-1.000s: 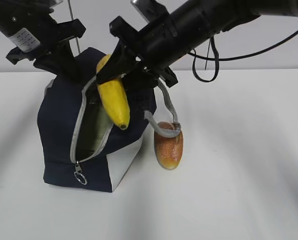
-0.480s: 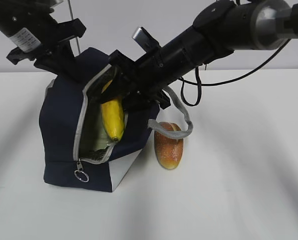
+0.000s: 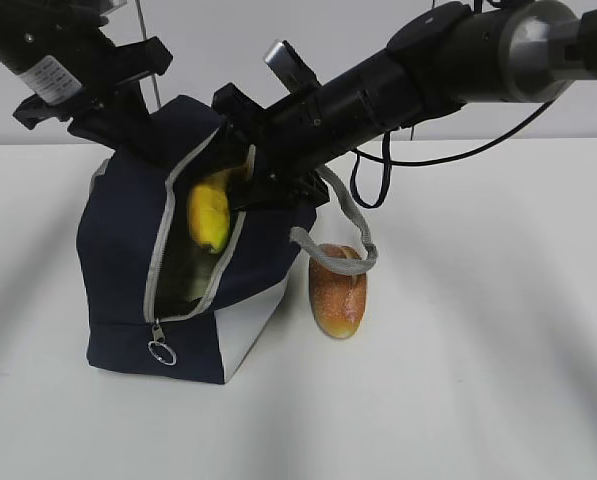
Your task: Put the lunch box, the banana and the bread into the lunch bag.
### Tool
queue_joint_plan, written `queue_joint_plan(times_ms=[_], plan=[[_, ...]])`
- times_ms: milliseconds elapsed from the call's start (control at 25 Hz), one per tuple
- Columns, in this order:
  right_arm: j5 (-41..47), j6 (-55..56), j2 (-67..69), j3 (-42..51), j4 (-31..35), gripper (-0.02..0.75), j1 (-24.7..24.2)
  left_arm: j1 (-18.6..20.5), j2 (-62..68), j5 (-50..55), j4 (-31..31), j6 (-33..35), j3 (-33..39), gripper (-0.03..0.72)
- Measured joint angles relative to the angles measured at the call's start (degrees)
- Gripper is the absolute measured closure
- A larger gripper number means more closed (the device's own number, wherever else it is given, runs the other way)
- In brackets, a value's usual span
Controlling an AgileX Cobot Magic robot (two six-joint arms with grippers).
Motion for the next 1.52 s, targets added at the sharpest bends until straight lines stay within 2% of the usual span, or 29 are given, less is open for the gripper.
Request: queue_joint_plan(times_ms=[120,200,280,480,840,1040,1360,1520], plan=[[0.0,-1.2,0.0,0.0,1.3,0.192,0.0,0.0,0.0,0.0,0.0,0.0,0.0,0.691],[0.0,-1.4,0.0,0.0,1.5,0.154,0.0,0.0,0.0,0.1,0.0,0.0,0.0,0.691],[0.7,-1.5,0.0,0.0,1.5,0.164,0.0,0.0,0.0,0.1,0.0,0.0,0.0,0.691],[4.2,-2.2,-0.7,0.0,-3.4,0.286,0.0,0.0,0.0,0.1,0.0,0.0,0.0,0.691],[6.3,-0.5,-10.8,1.5,-15.9,0.311,-0.1,0.0,0.0,0.3,0.0,0.0,0.0,0.691],[3.0,0.3,-19.1,11.6,-19.9,0.311,-0.1,0.0,0.0,0.3,0.0,0.0,0.0,0.691],[-10.3,-0.1,-34.6,35.1,-20.3,0.311,-0.1,0.0,0.0,0.3,0.1,0.0,0.0,0.691],[-12.2,-1.1,-35.9,42.2,-20.3,0.311,-0.1,0.0,0.0,0.3,0.1,0.0,0.0,0.691]])
